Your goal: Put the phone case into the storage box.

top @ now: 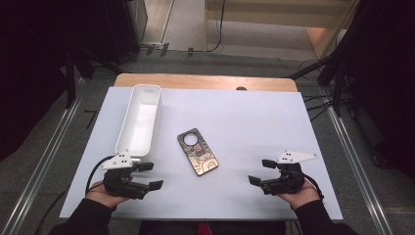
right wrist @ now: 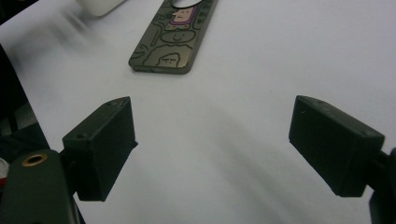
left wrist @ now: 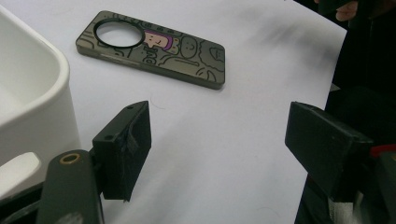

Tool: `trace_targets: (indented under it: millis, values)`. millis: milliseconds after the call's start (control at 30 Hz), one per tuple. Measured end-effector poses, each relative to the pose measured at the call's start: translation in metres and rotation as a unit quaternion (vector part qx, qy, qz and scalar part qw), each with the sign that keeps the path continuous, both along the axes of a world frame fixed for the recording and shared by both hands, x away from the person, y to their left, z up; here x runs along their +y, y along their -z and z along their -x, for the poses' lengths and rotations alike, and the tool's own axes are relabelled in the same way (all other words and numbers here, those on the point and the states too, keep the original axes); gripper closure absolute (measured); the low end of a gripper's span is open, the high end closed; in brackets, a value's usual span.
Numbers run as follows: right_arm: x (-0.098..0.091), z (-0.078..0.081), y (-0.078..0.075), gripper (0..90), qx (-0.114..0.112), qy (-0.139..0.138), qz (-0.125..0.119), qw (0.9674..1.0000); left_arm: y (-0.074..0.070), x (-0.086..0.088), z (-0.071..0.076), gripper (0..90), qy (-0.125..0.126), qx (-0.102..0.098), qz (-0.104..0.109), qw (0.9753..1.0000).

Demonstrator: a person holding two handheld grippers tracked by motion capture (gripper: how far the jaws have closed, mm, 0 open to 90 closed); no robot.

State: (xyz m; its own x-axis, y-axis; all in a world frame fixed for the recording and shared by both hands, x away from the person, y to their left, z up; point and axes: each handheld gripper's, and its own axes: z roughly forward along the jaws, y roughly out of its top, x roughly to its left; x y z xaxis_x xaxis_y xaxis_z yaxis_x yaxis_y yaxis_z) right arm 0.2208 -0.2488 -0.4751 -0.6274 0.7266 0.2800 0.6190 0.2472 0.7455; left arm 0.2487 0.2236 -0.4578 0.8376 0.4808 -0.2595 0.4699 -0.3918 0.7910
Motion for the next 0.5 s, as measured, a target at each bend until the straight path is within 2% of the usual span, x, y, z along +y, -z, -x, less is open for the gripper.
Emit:
trace_targets:
  millis: [133, 500]
  values:
    - [-0.0019, -0.0008, 0.0012, 13.7, 0.01, 0.0, 0.005, 0.9999, -0.0005, -0.0005, -0.0001, 22.6, 0.0, 0.0, 0.0, 1.0]
    - [-0.0012, -0.001, -0.0003, 13.7, 0.006, 0.004, -0.003, 1.0, -0.0001, 0.0011, -0.0002, 22.7, -0.001, 0.001, 0.002, 1.0]
